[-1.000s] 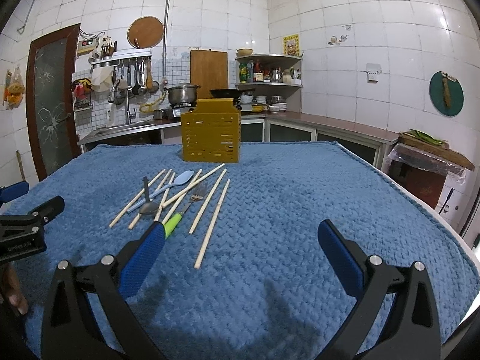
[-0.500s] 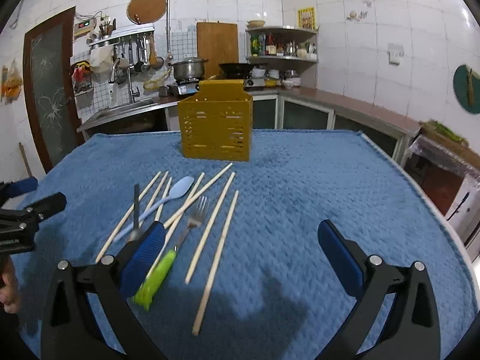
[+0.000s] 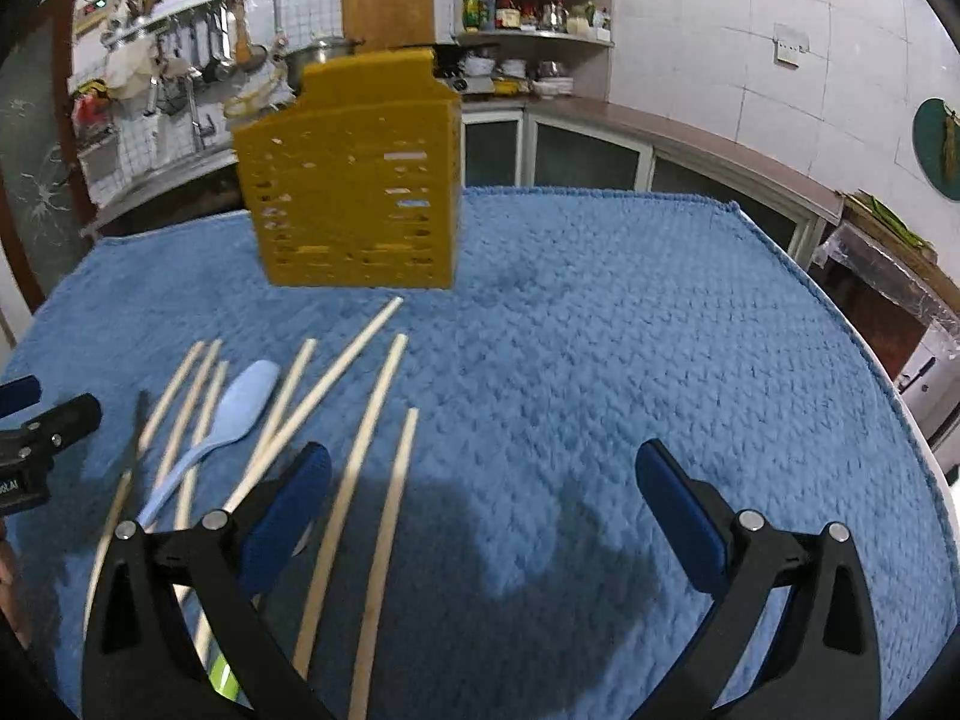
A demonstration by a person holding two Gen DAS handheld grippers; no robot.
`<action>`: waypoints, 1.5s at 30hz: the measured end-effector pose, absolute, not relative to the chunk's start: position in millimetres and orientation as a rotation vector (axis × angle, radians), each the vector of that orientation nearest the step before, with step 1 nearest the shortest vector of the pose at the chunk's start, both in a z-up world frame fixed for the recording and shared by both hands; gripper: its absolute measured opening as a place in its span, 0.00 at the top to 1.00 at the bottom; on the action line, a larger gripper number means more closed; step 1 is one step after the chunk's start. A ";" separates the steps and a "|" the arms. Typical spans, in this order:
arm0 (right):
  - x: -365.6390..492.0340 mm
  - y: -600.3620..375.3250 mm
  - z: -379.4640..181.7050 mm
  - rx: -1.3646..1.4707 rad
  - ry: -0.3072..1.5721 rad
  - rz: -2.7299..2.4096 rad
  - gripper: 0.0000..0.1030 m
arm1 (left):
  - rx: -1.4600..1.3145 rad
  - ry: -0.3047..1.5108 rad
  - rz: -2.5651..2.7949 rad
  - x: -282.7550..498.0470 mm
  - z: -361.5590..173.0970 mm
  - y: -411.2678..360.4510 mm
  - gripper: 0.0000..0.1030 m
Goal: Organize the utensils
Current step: 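Grasp the metal spoon with the left tool while the right tool grasps a wooden chopstick, then lift the metal spoon with the left tool while the right tool lifts the chopstick toward the holder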
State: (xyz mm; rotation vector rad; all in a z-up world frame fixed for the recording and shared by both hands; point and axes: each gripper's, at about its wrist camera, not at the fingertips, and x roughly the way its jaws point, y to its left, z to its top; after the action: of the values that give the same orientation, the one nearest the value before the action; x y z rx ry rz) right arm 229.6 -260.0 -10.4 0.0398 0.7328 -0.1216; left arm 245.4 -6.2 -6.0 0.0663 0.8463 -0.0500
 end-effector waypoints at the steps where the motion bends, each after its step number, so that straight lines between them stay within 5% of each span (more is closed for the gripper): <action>1: 233.3 -259.6 -12.5 0.043 0.741 -0.121 0.04 | 0.064 0.858 -0.049 249.8 -8.1 -6.8 0.05; 5: 247.9 -252.3 -17.9 0.017 0.764 -0.123 0.08 | 0.031 0.898 -0.062 261.9 -14.2 -8.7 0.05; 10: 254.8 -252.4 -32.3 0.032 0.834 -0.125 0.41 | 0.019 0.943 -0.058 266.1 -24.1 -7.3 0.05; 21: 254.9 -251.1 -35.0 0.079 0.861 -0.062 0.75 | -0.037 1.037 -0.087 273.6 -37.1 -14.5 0.45; 27: 258.1 -251.6 -35.9 0.097 0.873 -0.062 0.76 | -0.016 1.050 -0.097 282.2 -36.9 -24.3 0.63; 28: 258.7 -251.3 -35.9 0.094 0.875 -0.063 0.76 | -0.021 1.055 -0.110 283.8 -36.6 -25.6 0.74; 32: 261.4 -250.4 -33.8 0.090 0.890 -0.060 0.80 | -0.031 1.081 -0.145 289.2 -34.6 -29.6 0.89; 34: 262.6 -251.3 -31.8 0.099 0.898 -0.042 0.89 | -0.017 1.084 -0.154 289.8 -33.3 -31.5 0.92; 45: 281.8 -247.1 -32.0 0.088 0.943 -0.034 0.89 | 0.003 1.073 -0.167 295.9 -37.6 -31.3 0.93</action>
State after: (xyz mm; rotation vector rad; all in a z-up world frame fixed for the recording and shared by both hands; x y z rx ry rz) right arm 281.8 -247.1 -32.0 0.0883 0.9429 -0.0339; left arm 295.9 -31.3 -37.6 0.0025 1.0732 -0.1672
